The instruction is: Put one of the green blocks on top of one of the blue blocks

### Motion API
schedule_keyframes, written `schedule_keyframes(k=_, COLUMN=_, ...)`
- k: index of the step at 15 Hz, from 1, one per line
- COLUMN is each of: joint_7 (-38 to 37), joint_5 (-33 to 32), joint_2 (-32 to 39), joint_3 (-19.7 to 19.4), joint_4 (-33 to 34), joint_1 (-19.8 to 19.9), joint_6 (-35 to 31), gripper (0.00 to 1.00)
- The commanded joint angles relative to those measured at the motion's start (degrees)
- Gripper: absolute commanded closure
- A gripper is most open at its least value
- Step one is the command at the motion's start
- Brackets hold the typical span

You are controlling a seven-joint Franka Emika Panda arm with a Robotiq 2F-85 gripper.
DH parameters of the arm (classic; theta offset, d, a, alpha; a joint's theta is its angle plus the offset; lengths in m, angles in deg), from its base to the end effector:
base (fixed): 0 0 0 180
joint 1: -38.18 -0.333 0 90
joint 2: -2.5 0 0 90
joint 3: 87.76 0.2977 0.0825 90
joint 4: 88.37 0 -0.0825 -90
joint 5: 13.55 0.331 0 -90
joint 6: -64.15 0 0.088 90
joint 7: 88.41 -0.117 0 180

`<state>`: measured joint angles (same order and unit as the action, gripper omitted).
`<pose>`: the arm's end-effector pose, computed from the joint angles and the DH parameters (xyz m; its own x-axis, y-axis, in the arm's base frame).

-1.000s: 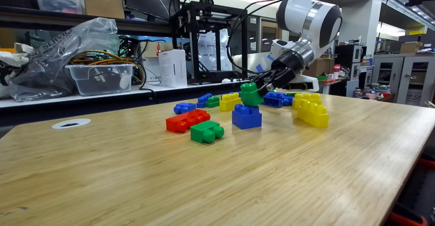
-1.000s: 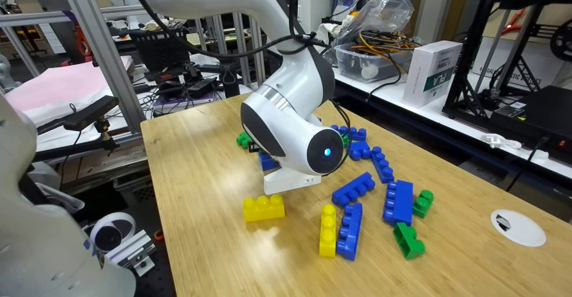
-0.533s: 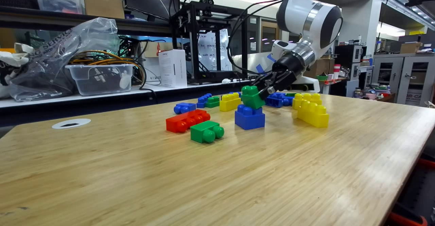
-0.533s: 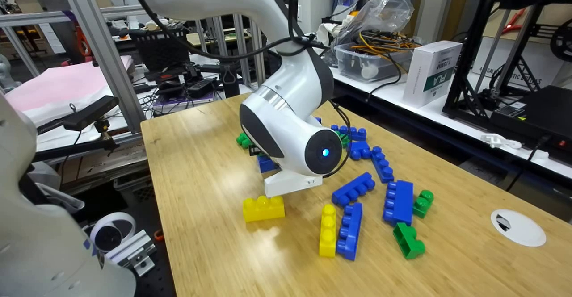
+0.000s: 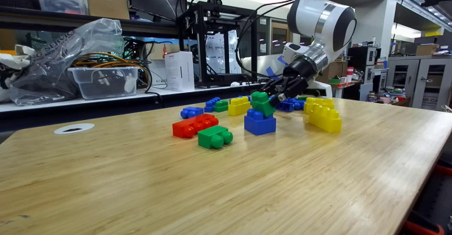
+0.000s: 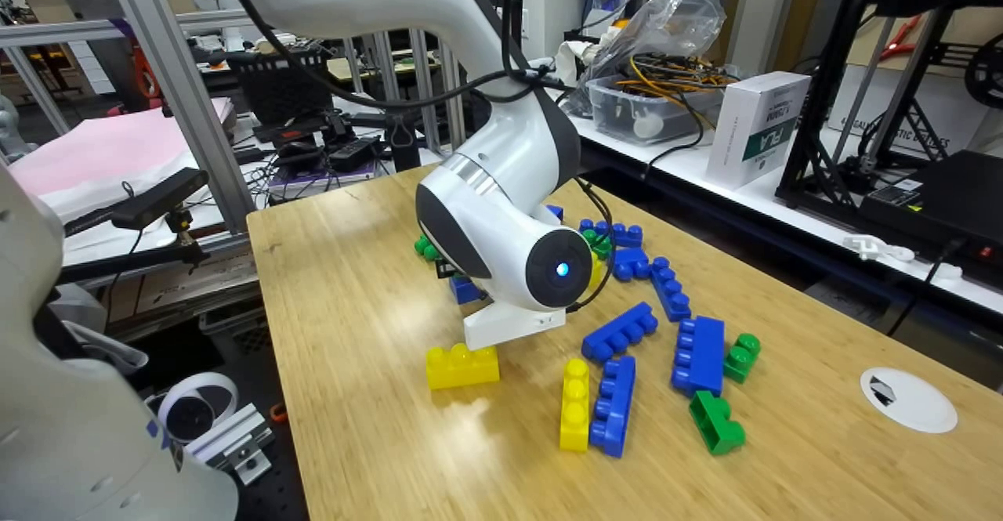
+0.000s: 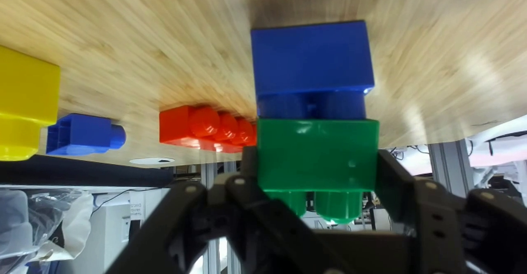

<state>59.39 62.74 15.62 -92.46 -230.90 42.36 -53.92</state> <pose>0.4051 -0.0040 0.2089 0.1568 0.5110 0.8451 0.9787 -0.1955 -0.0634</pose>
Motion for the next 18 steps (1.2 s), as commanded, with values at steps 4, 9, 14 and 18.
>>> schedule_keyframes(k=4, joint_7=1.68, joint_5=0.31, joint_2=0.58, joint_3=0.17, joint_4=1.48, joint_1=-0.07, joint_6=0.37, gripper=0.56)
schedule_keyframes(k=9, joint_7=1.81, joint_5=-0.63, joint_2=2.73, joint_3=0.15, joint_4=5.26, joint_1=0.29, joint_6=3.61, gripper=0.56)
schedule_keyframes(k=14, joint_7=1.74, joint_5=-0.6, joint_2=4.27, joint_3=-0.07, joint_4=6.24, joint_1=0.33, joint_6=4.78, gripper=0.56)
schedule_keyframes(k=18, joint_7=1.74, joint_5=-0.45, joint_2=4.17, joint_3=-0.51, joint_4=5.61, joint_1=0.57, joint_6=5.13, gripper=0.56)
